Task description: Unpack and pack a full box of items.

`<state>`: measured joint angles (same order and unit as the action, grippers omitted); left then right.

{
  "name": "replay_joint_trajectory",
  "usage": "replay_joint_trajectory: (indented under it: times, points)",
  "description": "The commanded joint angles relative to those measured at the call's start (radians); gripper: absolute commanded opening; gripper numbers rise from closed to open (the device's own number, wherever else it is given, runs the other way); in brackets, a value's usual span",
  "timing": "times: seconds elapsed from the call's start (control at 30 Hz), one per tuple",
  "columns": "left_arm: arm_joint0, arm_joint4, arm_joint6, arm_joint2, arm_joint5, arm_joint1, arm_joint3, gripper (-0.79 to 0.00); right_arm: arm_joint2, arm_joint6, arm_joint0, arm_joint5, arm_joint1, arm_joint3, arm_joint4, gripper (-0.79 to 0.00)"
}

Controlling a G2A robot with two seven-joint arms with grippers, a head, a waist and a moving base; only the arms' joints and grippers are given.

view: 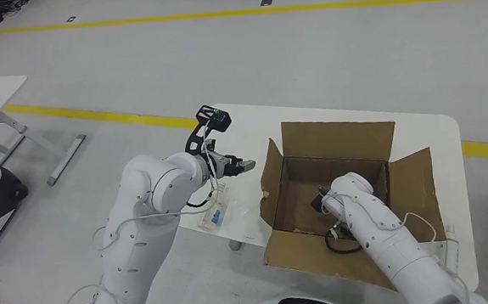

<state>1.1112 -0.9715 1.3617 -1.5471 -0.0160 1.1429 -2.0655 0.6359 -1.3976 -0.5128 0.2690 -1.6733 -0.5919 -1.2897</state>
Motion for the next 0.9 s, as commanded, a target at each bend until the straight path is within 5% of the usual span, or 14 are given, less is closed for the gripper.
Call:
replay_joint_trajectory:
  times: [0.0, 0.27, 0.47, 0.87]
  points:
    - [0.000, 0.000, 0.000, 0.000, 0.000, 0.000, 0.000, 0.000, -0.002, 0.005, 0.003, 0.000, -0.005, 0.014, 0.001, -0.443]
    - [0.000, 0.000, 0.000, 0.000, 0.000, 0.000, 0.000, 0.000, -0.011, 0.036, 0.017, 0.005, -0.024, 0.077, 0.003, -0.517]
    - [0.000, 0.000, 0.000, 0.000, 0.000, 0.000, 0.000, 0.000, -0.012, 0.051, 0.034, 0.005, -0.037, 0.106, 0.008, -0.785]
    - [0.000, 0.000, 0.000, 0.000, 0.000, 0.000, 0.000, 0.000, -0.002, 0.061, 0.051, -0.018, -0.042, 0.040, -0.006, -0.785]
